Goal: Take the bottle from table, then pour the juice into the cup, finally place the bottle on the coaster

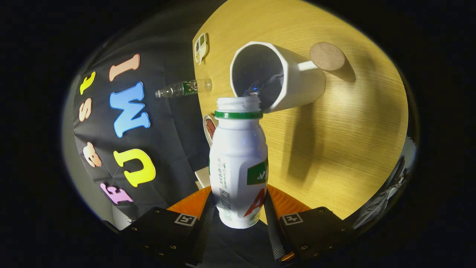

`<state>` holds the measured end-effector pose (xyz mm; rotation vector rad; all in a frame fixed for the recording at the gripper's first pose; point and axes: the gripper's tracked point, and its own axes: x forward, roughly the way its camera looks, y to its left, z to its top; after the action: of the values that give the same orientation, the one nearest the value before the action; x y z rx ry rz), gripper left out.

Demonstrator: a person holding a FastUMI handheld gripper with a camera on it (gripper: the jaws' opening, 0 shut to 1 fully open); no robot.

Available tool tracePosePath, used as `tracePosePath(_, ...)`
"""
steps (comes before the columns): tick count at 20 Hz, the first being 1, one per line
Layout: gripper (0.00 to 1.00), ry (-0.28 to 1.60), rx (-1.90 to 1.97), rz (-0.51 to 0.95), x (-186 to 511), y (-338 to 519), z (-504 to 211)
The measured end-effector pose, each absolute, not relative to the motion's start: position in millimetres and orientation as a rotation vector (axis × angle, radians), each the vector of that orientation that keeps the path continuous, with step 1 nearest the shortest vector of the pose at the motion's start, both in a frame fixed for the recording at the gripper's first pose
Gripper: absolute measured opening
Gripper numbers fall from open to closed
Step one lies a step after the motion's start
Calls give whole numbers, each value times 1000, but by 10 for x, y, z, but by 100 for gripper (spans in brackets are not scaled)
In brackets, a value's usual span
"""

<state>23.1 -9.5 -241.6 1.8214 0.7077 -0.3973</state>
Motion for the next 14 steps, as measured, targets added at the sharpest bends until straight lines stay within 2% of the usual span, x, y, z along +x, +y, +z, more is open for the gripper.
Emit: tracePosePath(14,68,715,1899,-394,259,-56,-2311)
